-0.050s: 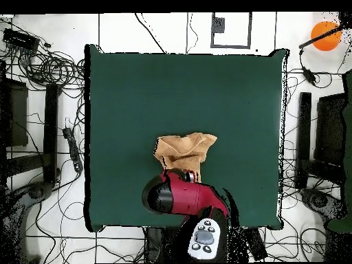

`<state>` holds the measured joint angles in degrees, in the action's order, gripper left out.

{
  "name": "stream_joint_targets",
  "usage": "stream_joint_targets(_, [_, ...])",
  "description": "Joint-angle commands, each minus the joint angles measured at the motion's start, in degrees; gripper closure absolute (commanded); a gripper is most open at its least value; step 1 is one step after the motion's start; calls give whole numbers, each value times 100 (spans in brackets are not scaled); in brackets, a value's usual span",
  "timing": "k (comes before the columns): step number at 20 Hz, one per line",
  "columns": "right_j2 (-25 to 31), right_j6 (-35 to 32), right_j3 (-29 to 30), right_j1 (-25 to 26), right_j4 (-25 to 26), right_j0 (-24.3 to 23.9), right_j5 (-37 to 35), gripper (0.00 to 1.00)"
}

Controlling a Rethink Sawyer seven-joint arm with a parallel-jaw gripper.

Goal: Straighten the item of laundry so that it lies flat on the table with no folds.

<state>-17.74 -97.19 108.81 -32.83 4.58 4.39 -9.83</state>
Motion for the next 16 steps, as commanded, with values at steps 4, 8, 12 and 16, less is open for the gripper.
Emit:
stream_joint_targets(4, [473,-866,-209,218,-217,63,-606,100])
stream_joint_targets(8, [492,-868,-221,244,-223,41,-580,100])
stream_joint_targets(12, [487,-848,-251,267,-202,35,-541,100])
stream_joint_targets(16, [502,-841,-243,265,-202,14,-550,100])
